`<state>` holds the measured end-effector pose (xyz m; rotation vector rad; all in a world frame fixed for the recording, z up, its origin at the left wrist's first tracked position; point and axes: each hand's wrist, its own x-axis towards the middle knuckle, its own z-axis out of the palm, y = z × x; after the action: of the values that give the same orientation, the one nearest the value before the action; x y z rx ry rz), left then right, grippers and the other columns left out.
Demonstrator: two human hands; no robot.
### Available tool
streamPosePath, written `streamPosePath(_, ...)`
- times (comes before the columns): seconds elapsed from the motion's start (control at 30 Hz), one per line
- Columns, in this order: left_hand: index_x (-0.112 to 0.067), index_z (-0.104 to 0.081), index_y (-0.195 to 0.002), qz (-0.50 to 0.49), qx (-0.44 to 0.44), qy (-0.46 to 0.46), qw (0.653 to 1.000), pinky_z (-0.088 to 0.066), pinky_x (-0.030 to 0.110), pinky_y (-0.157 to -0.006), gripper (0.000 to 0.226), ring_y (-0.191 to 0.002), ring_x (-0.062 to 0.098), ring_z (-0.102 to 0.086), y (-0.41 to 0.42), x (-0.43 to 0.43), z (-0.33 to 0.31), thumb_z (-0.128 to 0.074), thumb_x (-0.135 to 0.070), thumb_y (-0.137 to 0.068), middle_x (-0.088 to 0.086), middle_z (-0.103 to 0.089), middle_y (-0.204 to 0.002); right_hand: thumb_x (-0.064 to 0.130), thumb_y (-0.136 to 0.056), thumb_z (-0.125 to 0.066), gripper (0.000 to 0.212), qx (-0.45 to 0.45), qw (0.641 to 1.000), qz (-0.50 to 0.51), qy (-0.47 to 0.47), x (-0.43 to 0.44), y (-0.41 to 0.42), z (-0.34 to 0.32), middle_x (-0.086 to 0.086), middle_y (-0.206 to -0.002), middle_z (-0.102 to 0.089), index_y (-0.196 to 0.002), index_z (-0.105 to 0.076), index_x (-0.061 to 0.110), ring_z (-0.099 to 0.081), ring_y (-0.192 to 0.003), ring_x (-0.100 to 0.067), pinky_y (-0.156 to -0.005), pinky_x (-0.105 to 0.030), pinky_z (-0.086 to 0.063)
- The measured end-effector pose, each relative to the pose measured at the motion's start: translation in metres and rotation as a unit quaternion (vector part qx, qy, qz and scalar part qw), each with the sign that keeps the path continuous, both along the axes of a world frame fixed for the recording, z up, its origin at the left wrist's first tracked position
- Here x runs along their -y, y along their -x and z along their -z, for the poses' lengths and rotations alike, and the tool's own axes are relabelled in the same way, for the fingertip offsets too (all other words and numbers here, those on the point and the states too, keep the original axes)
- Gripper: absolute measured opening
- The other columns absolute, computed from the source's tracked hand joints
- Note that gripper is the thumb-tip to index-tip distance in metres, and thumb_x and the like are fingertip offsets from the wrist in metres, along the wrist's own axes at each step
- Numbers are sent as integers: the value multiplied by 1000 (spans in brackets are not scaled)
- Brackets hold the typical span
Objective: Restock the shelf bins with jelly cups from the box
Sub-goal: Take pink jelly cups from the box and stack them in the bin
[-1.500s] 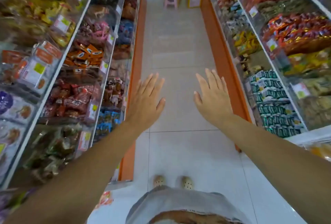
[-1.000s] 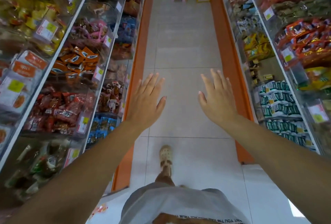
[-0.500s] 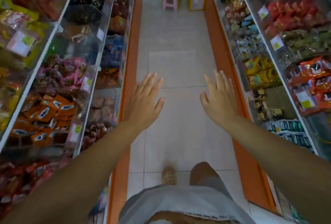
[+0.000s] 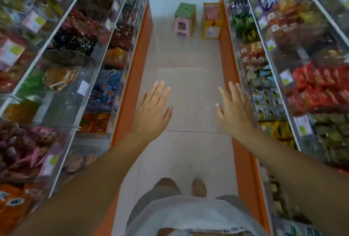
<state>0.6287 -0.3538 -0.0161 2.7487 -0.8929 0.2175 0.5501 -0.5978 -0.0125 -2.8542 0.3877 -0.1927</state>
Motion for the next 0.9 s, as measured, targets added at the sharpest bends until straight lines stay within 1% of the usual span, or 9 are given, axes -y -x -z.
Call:
streamPosePath(0.1,-16,-29,-151,-11,-7,4,1000,-6,37,-120,58,-149,18,-11,-51,25,-2,-29,-41,-98,4,-22,-160,25,-95,-53,55,7,1000,-16,7,26,-63,-5,-18,-156,-24,-146,-38,11,-17,-146,-34,-119,-50,-13)
streamPosePath(0.2,-17,-29,-151,-11,-7,-5,1000,-8,38,-120,58,-149,17,-10,-118,42,5,-27,-42,-98,3,-22,-160,24,-95,-53,55,4,1000,-26,2,45,-132,-2,-18,-156,-25,-146,-39,10,-18,-146,-34,-118,-52,-16)
streamPosePath(0.27,-17,-30,-151,-17,-6,-8,1000,-8,38,-120,59,-149,18,-12,-174,51,11,-26,-43,-98,4,-24,-160,25,-96,-52,55,1,1000,-26,7,56,-183,4,-18,-156,-24,-146,-37,11,-16,-146,-34,-119,-50,-14)
streamPosePath(0.37,-14,-34,-149,-13,1,-13,1000,-9,38,-119,58,-148,21,-18,-257,62,20,-29,-41,-98,6,-29,-157,25,-95,-52,55,-8,1000,-19,14,68,-257,16,-18,-156,-24,-146,-38,10,-17,-146,-34,-118,-51,-16)
streamPosePath(0.47,-13,-36,-148,9,-5,-18,1000,-10,39,-118,57,-147,23,-21,-337,72,21,-32,-40,-97,9,-33,-155,27,-96,-50,55,-21,1000,-2,6,80,-331,16,-16,-158,-21,-147,-35,12,-14,-147,-32,-119,-49,-12)
streamPosePath(0.63,-14,-29,-151,33,-32,-13,999,-9,41,-120,61,-149,21,-13,-460,98,6,-26,-41,-96,6,-24,-159,27,-97,-48,56,-12,1000,29,-2,103,-443,5,-15,-159,-18,-149,-32,13,-11,-148,-30,-120,-47,-10)
streamPosePath(0.7,-15,-27,-152,43,-31,-7,999,-8,41,-121,62,-149,20,-11,-505,113,4,-25,-42,-96,6,-22,-160,26,-96,-49,57,-11,999,32,-3,116,-484,6,-15,-158,-20,-148,-33,13,-13,-147,-31,-120,-48,-11)
streamPosePath(0.8,-14,-30,-151,44,-29,-2,999,-8,41,-120,62,-149,21,-13,-576,138,9,-25,-42,-95,7,-24,-159,26,-94,-50,57,-13,999,36,14,141,-552,12,-16,-157,-22,-148,-34,13,-15,-147,-32,-119,-49,-13)
streamPosePath(0.9,-14,-35,-149,39,-28,-12,999,-10,42,-120,62,-148,22,-16,-650,165,19,-27,-42,-95,7,-27,-158,26,-93,-49,55,-2,999,29,27,170,-625,25,-19,-154,-29,-145,-40,10,-22,-144,-36,-117,-53,-21)
